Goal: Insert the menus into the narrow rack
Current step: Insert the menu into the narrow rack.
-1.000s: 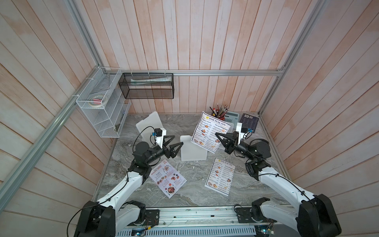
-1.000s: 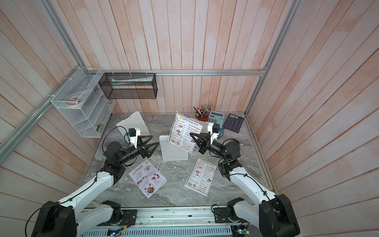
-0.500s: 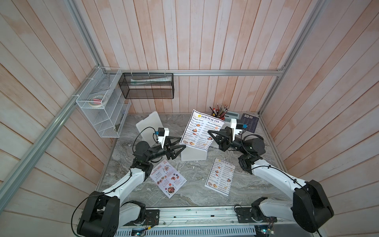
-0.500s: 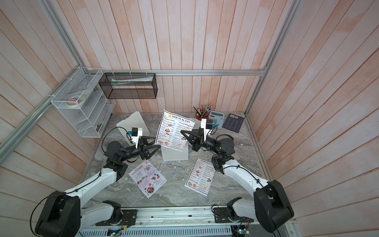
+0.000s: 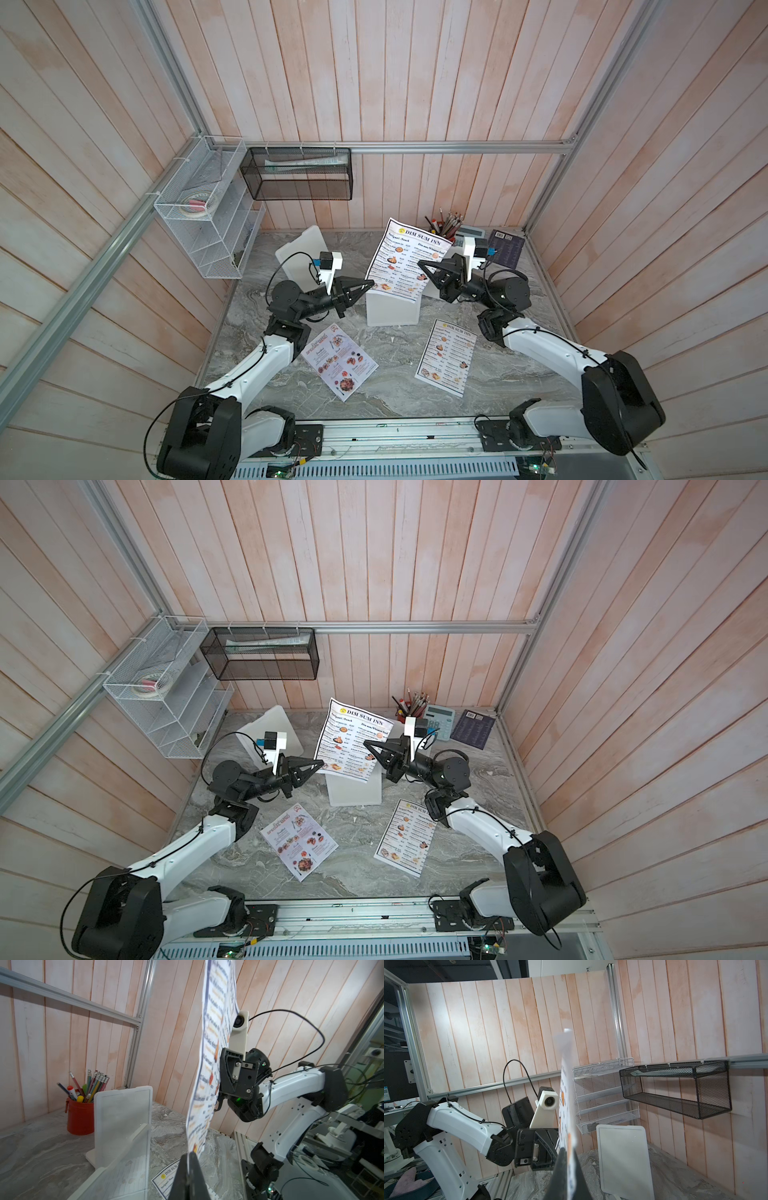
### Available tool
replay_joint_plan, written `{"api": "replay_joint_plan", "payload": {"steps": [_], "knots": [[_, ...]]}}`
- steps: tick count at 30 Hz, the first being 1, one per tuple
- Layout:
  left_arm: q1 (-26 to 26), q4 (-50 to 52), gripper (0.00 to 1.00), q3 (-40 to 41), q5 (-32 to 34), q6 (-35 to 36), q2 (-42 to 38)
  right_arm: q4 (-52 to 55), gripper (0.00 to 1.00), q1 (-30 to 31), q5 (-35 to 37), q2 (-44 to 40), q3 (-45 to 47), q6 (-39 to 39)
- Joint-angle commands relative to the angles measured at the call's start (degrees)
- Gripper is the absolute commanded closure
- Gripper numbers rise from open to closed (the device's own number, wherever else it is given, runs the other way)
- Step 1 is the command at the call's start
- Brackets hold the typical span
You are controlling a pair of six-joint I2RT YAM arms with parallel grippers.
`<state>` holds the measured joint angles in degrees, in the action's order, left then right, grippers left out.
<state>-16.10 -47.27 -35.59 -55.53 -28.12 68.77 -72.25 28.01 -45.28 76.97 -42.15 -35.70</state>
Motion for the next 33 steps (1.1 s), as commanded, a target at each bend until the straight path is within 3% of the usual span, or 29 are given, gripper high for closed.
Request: {"api": "replay_joint_plan", "payload": {"steps": [1,4,15,23,26,33], "knots": [[0.06,6.1,1.0,-2.26,2.78,3.49,-2.16,-2.85,1.0,-1.37,0.29,0.02,-0.11,-1.47],[-0.07,8.61,1.0,-3.19,2.79,4.3,-2.81,-4.91,0.92,-3.27,-1.18,0.41,1.49,-3.21],[-0.05,14.95,1.0,-6.54,1.86,7.48,-2.55,-1.2,0.86,-3.68,-6.46,0.79,1.09,0.12],[-0.07,21.66,1.0,-9.3,3.26,11.32,-1.89,1.4,0.86,-4.88,-7.78,2.3,-1.17,1.66],[-0.04,22.28,1.0,-9.99,3.3,11.74,-1.3,0.4,0.99,-5.23,-8.44,2.99,-1.35,1.33],[0.0,25.88,1.0,-12.04,6.71,14.11,-0.43,-1.9,1.0,-6.2,-8.11,5.78,-2.74,1.62]]}}
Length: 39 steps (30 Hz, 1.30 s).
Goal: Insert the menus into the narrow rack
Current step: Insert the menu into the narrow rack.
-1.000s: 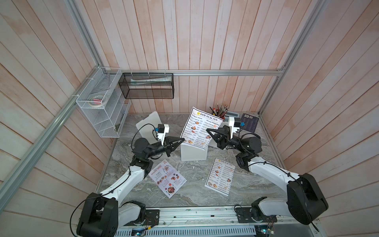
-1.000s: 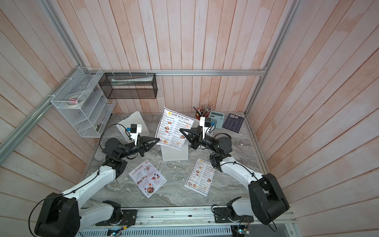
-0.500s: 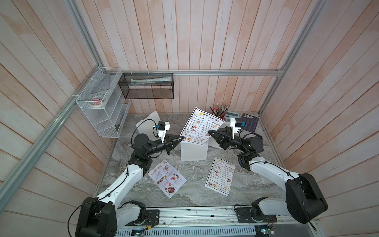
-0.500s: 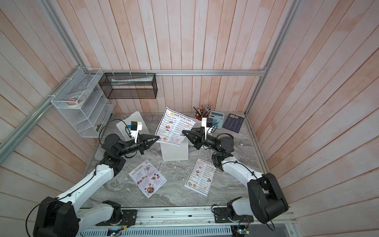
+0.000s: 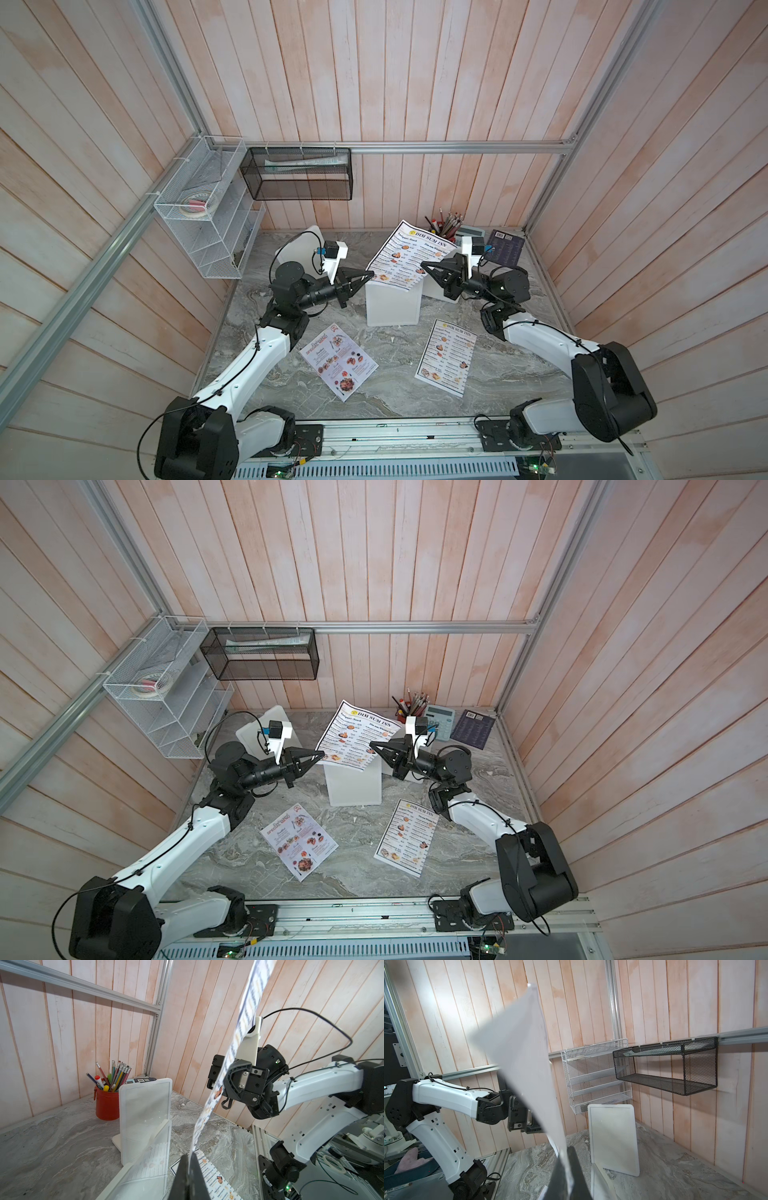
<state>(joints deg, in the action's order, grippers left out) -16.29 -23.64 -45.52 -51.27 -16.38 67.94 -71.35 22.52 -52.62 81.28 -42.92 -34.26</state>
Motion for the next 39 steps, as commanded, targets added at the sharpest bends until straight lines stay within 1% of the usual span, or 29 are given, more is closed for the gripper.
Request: {"api": "replay_joint_plan", "payload": {"steps": [1,5,9,12,13,16,25,39], "knots": [[0.13,2.58,1.0,-2.27,3.0,2.73,0.65,-3.78,1.0,-1.03,-1.04,2.28,-2.52,-0.41],[0.17,2.92,1.0,-3.11,5.54,3.34,1.95,-6.48,1.0,-1.84,-1.94,5.6,-4.97,-2.08],[0.31,3.24,1.0,-5.03,6.44,3.98,3.83,-8.69,1.0,-2.1,-2.62,9.2,-7.95,-4.52],[0.64,3.25,0.9,-6.36,6.77,3.95,5.14,-9.4,1.0,-2.38,-2.75,11.27,-9.66,-5.33],[0.82,3.13,0.89,-6.76,6.72,3.9,5.54,-9.39,1.0,-2.4,-2.61,11.89,-10.16,-5.38],[1.42,1.97,0.82,-7.13,7.0,3.15,6.51,-9.72,1.0,-2.67,-2.84,13.6,-11.46,-6.22],[2.96,-0.52,0.73,-7.44,5.86,1.79,8.68,-11.68,1.0,-3.22,-3.5,16.99,-13.5,-8.01],[4.12,-3.94,0.71,-8.11,3.65,0.06,11.63,-11.71,1.0,-3.19,-4.44,22.21,-18.04,-9.51]]}}
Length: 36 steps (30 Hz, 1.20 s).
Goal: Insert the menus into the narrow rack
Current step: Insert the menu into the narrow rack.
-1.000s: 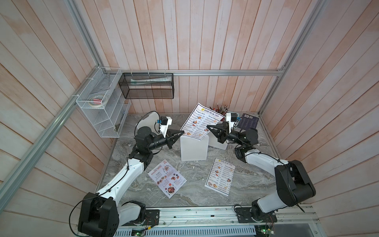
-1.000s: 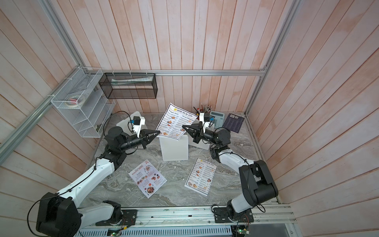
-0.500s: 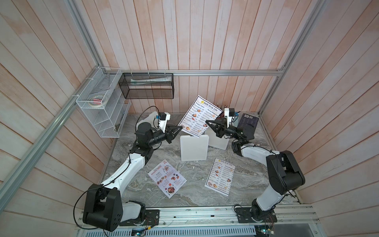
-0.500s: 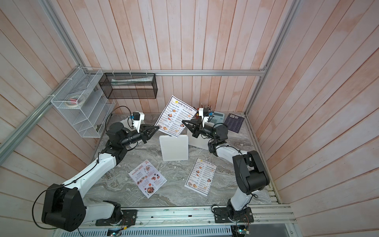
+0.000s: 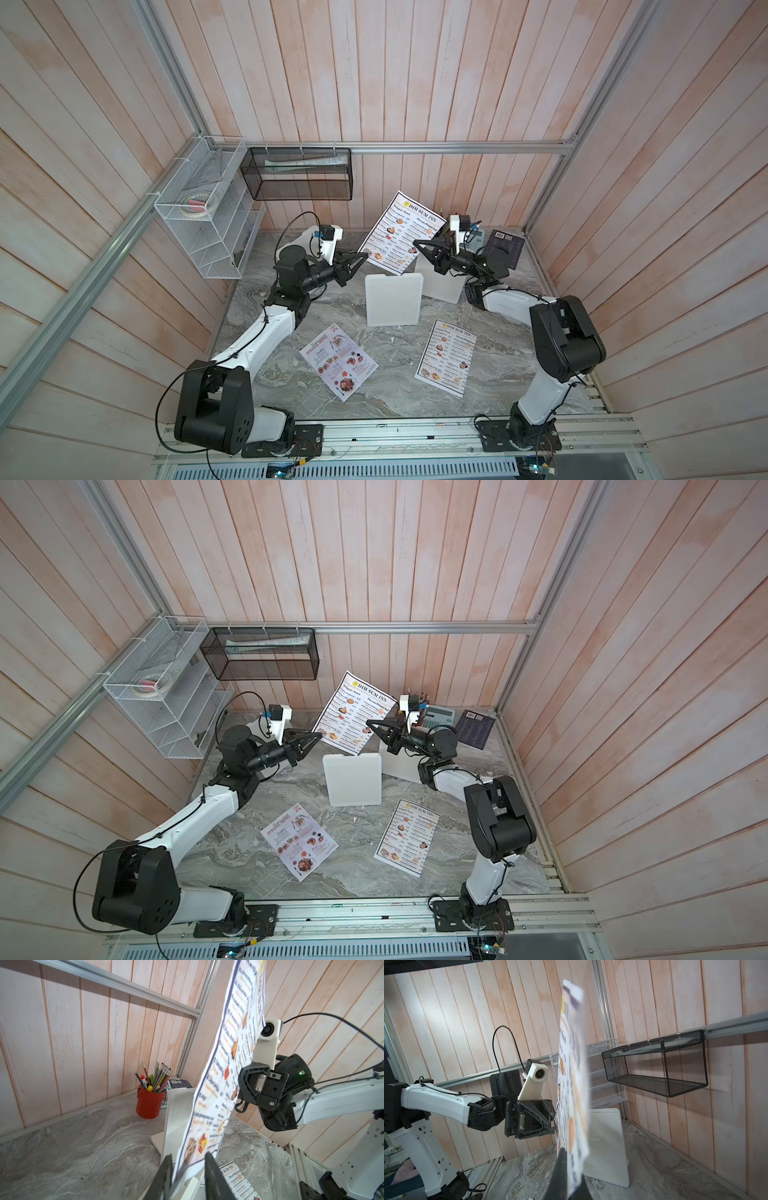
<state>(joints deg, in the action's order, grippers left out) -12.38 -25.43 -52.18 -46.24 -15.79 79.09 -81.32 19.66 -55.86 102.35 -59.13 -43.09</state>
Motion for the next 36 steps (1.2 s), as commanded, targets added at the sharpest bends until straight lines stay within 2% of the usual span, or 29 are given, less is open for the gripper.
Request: {"api": "replay_joint_plan", "payload": {"steps": [1,26,36], "knots": [[0.23,-2.41,0.7,-1.28,-1.43,-0.61,0.52,-1.74,1.0,-0.33,-1.32,1.43,-2.1,-0.77],[0.85,-3.05,0.7,-2.13,-0.94,-0.89,2.45,-1.11,1.0,-0.31,-1.74,3.91,-5.53,-1.5],[0.85,-3.31,0.7,-1.53,-1.3,-0.94,2.43,-2.01,1.0,0.29,-1.7,3.83,-3.96,-1.88]]}}
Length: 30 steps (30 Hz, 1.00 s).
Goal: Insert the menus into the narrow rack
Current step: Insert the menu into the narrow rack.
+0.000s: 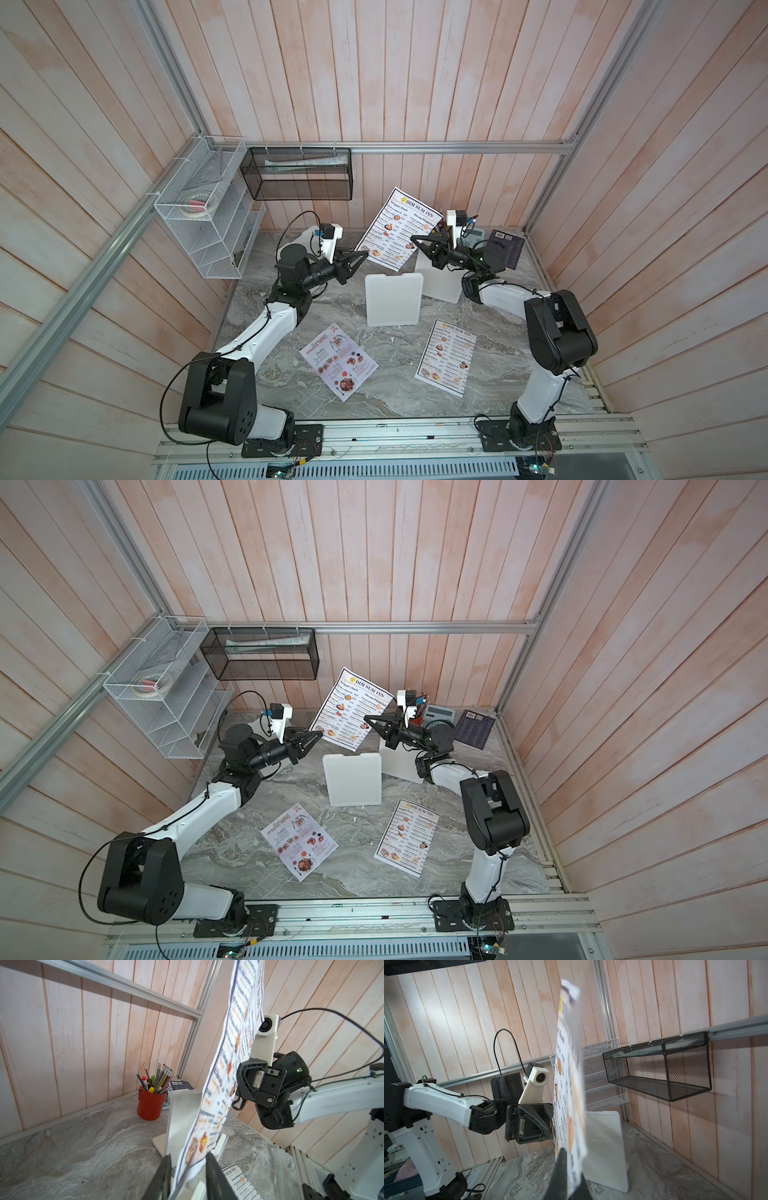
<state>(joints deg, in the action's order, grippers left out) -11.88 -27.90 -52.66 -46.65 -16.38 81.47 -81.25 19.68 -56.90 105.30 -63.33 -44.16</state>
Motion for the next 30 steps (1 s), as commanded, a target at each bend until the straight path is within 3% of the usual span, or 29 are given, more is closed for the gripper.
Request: {"api": "replay_joint_plan", "payload": {"steps": [1,9,30], "knots": [[0.36,-1.0,0.7,-0.82,-0.8,-0.32,-0.19,-2.26,1.0,0.31,-0.7,0.74,0.51,-0.84],[0.36,-1.54,0.63,0.23,-0.93,-0.56,-0.81,-2.74,1.0,0.59,-0.62,0.62,1.84,-0.75],[0.35,-2.42,0.62,1.67,-1.26,-0.86,-2.15,-2.56,1.0,1.14,-0.75,-1.23,4.75,-0.48]]}}
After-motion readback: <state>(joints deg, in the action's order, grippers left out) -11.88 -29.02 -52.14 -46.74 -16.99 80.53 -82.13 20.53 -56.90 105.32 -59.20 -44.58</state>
